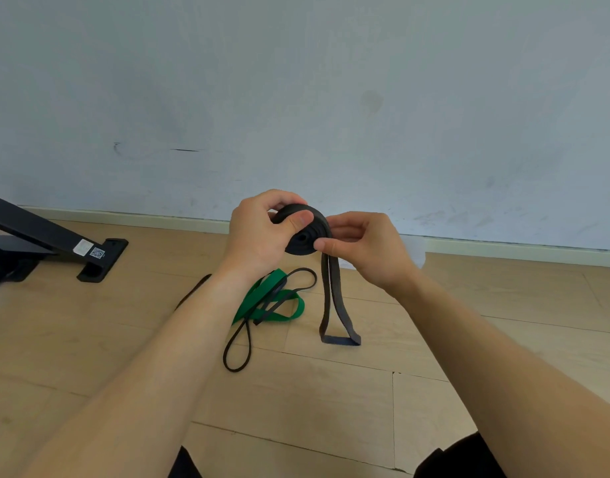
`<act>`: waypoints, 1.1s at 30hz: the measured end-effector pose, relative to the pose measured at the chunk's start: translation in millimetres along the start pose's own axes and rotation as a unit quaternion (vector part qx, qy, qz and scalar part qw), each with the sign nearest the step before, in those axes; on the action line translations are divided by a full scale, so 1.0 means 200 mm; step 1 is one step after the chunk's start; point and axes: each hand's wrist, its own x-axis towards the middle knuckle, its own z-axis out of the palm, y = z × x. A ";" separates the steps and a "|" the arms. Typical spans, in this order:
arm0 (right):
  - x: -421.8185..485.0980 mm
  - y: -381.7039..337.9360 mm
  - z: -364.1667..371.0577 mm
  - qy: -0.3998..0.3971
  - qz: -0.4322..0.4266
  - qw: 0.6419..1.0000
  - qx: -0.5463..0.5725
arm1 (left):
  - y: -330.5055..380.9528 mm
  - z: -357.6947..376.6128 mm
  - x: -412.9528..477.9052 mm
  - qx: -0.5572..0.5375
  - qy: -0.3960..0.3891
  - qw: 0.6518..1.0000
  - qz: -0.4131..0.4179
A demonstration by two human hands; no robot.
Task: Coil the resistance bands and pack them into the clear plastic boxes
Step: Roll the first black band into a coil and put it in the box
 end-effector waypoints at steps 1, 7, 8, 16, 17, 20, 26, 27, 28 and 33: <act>0.00 0.00 0.00 0.001 0.000 1.000 0.003 | 0.00 0.00 0.00 -0.014 0.006 1.000 -0.005; 0.00 0.01 -0.01 -0.015 -0.005 0.999 0.031 | -0.02 0.03 -0.01 -0.143 0.025 0.987 -0.069; 0.00 0.01 -0.01 -0.017 -0.008 0.999 0.040 | -0.02 0.03 -0.01 -0.169 0.025 0.982 -0.085; 0.00 -0.04 -0.02 -0.007 -0.016 0.999 0.040 | 0.00 0.03 -0.03 -0.326 -0.029 0.932 -0.155; 0.01 -0.05 -0.03 -0.008 -0.014 1.000 0.024 | 0.00 0.01 -0.02 -0.277 -0.048 0.951 -0.130; 0.02 -0.06 -0.06 -0.027 -0.011 0.997 -0.070 | 0.00 -0.07 0.02 -0.074 -0.120 0.989 -0.040; 0.03 -0.07 -0.04 -0.060 -0.015 0.982 -0.177 | 0.03 -0.03 0.00 0.058 -0.154 0.986 0.009; 0.04 -0.06 -0.04 -0.056 -0.016 0.985 -0.161 | 0.03 -0.03 0.01 0.044 -0.143 0.989 0.006; 0.04 -0.07 -0.04 -0.051 -0.017 0.989 -0.136 | 0.02 -0.04 0.01 0.026 -0.132 0.991 0.004; 0.02 -0.07 -0.07 -0.047 -0.028 0.997 -0.058 | 0.00 -0.05 0.02 -0.051 -0.093 0.994 -0.014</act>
